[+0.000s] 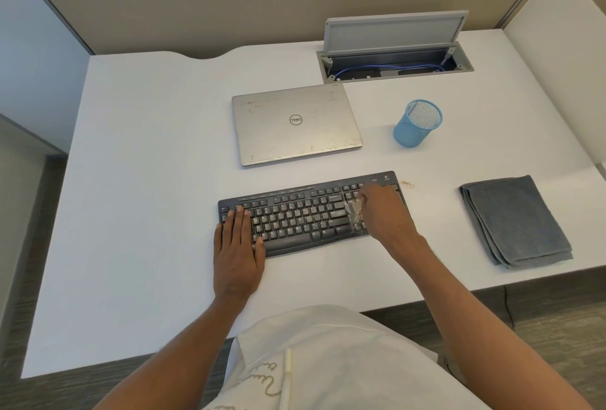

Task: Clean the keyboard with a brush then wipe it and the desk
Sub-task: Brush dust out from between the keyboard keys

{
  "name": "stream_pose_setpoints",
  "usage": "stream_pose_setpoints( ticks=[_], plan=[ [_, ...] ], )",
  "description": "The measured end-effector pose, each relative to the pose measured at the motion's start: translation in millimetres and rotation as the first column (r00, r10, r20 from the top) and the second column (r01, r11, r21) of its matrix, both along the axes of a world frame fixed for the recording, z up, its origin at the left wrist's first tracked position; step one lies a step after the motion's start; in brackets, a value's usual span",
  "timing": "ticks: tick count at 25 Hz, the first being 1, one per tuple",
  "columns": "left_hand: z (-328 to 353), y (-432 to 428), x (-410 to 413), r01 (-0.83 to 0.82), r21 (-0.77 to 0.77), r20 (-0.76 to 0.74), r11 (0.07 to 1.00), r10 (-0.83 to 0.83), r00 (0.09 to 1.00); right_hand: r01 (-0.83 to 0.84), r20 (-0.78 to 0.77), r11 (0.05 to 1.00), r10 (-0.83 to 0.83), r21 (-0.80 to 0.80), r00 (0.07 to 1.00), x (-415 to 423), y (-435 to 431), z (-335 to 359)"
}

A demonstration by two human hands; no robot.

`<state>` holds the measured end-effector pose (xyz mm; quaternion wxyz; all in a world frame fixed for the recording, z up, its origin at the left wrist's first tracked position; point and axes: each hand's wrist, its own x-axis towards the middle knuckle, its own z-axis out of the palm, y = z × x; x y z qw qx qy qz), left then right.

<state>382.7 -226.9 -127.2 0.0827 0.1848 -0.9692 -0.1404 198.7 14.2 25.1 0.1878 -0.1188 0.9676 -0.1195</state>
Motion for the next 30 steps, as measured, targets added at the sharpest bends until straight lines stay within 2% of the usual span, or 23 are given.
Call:
stream_pose_setpoints(
  ticks=[2, 6, 8, 12, 17, 23, 30],
  plan=[
    [0.2, -0.2, -0.1, 0.0, 0.005, -0.002, 1.0, 0.0, 1.0, -0.035, 0.025, 0.998, 0.034, 0.044, 0.999, -0.8, 1.5, 3.4],
    [1.1, 0.9, 0.1, -0.005, 0.01, -0.01, 1.0, 0.005, 1.0, 0.009, -0.098, 0.994, -0.02, -0.107, 0.995, -6.6, 0.1, 1.8],
    [1.4, 0.9, -0.2, -0.004, 0.016, -0.017, 1.0, 0.005, 1.0, 0.017, -0.125, 0.993, -0.032, -0.114, 0.992, -3.7, 0.0, -3.6],
    [0.6, 0.7, -0.1, -0.007, 0.005, -0.006, 1.0, 0.007, 1.0, 0.048, -0.029, 0.997, -0.05, -0.063, 0.998, 6.2, 5.3, -4.8],
    [0.8, 0.8, -0.2, -0.004, 0.005, -0.012, 1.0, 0.004, 1.0, -0.022, 0.047, 0.997, 0.018, 0.068, 0.999, 15.6, 15.3, -1.7],
    [1.8, 0.9, -0.7, -0.003, 0.006, -0.016, 1.0, 0.003, 1.0, 0.03, -0.063, 0.998, -0.033, -0.046, 0.997, 12.5, 8.6, 2.2],
    [0.7, 0.5, -0.4, -0.004, 0.011, -0.023, 1.0, 0.004, 1.0, 0.009, 0.011, 1.0, -0.009, 0.005, 1.0, 37.6, 20.6, -0.7]
  ],
)
